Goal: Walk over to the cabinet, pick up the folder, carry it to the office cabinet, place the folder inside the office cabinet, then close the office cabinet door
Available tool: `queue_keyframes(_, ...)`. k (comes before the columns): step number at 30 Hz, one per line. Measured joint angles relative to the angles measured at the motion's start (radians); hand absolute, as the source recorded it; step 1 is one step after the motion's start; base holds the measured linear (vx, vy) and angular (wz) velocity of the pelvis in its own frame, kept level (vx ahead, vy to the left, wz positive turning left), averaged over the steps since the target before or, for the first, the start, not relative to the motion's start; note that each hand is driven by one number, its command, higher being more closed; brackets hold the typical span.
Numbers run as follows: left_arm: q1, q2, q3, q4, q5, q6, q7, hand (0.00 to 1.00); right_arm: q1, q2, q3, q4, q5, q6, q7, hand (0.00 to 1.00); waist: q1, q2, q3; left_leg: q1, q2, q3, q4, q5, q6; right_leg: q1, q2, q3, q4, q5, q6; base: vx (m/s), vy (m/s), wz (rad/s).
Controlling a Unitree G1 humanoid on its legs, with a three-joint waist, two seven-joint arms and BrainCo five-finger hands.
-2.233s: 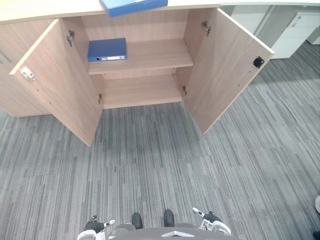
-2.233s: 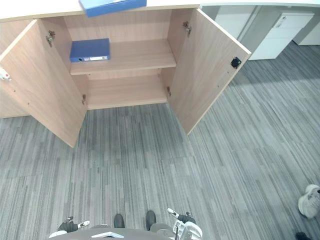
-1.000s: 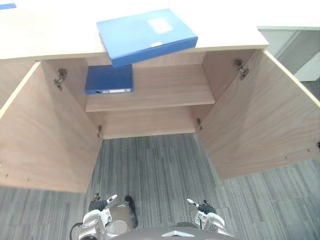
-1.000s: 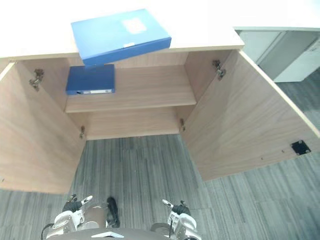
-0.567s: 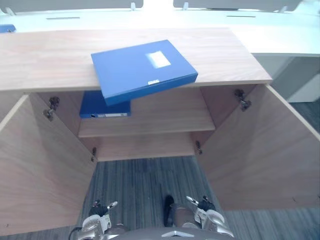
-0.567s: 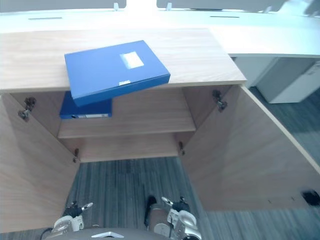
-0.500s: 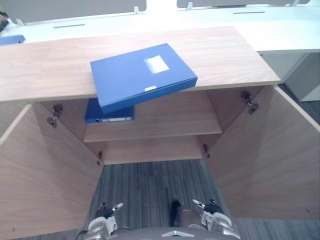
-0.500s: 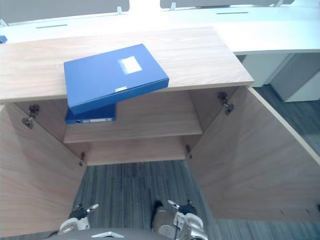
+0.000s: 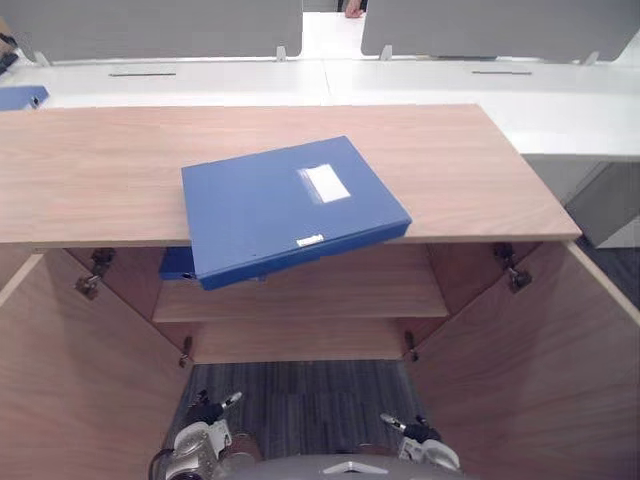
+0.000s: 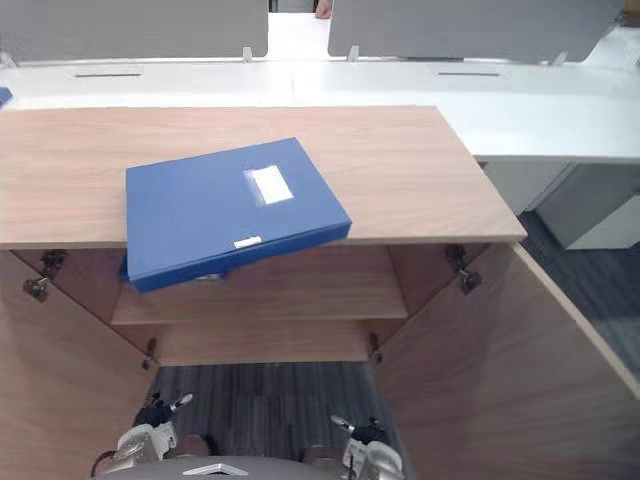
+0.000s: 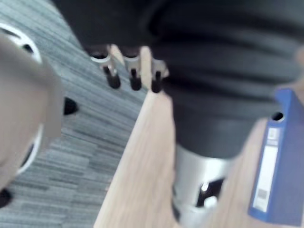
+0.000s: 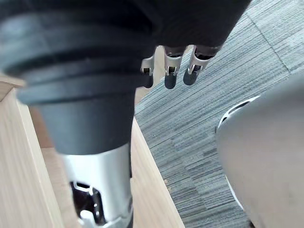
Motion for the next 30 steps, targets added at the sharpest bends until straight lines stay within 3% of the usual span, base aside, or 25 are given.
queue_keyframes(6, 0.01, 0.002, -0.031, 0.014, 0.01, 0.002, -0.001, 0.0, 0.01, 0.008, -0.011, 0.005, -0.018, -0.001, 0.002, 0.0, -0.007, -0.002, -0.014, 0.093, -0.062, 0.015, -0.135, 0.048, 0.016, 0.062, -0.026, 0.007, -0.083, 0.038, 0.015, 0.03, 0.063, -0.02)
queue_keyframes(12, 0.028, 0.011, -0.105, 0.014, 0.028, 0.0, 0.004, 0.0, -0.004, -0.026, -0.031, 0.041, -0.019, -0.001, 0.001, 0.0, -0.009, 0.034, -0.011, 0.168, -0.101, -0.014, -0.33, 0.159, 0.029, 0.076, -0.013, 0.003, -0.128, 0.072, 0.009, -0.08, 0.0, 0.03)
queue_keyframes(13, 0.028, 0.014, -0.123, 0.011, 0.029, -0.001, 0.009, 0.0, -0.005, -0.034, -0.03, 0.049, -0.019, -0.001, 0.0, 0.0, -0.009, 0.03, -0.009, 0.183, -0.106, -0.024, -0.366, 0.178, 0.033, 0.078, -0.011, 0.0, -0.13, 0.074, 0.01, -0.11, -0.002, 0.14)
queue_keyframes(17, 0.05, 0.035, -0.176, -0.029, 0.062, -0.001, 0.029, 0.0, -0.019, -0.05, -0.025, 0.07, -0.019, -0.001, -0.001, 0.0, -0.008, 0.039, -0.011, 0.178, -0.113, -0.049, -0.374, 0.185, 0.039, 0.078, -0.013, 0.002, -0.145, 0.077, 0.01, -0.13, 0.02, 0.05)
queue_keyframes(25, 0.149, 0.119, -0.186, -0.442, 0.098, -0.036, 0.124, 0.0, -0.02, -0.057, 0.011, 0.064, -0.019, -0.013, -0.008, 0.0, -0.005, 0.03, -0.006, 0.159, -0.14, -0.1, -0.375, 0.178, 0.046, 0.077, -0.017, 0.029, -0.159, 0.077, 0.016, -0.02, 0.035, 0.09)
queue_keyframes(30, 0.194, 0.119, -0.218, -0.636, 0.123, -0.054, 0.134, 0.0, -0.013, -0.057, 0.013, 0.052, -0.019, -0.022, -0.009, 0.0, 0.001, 0.032, -0.006, 0.164, -0.15, -0.117, -0.374, 0.179, 0.055, 0.1, -0.024, 0.018, -0.184, 0.085, 0.025, 0.08, 0.016, 0.06)
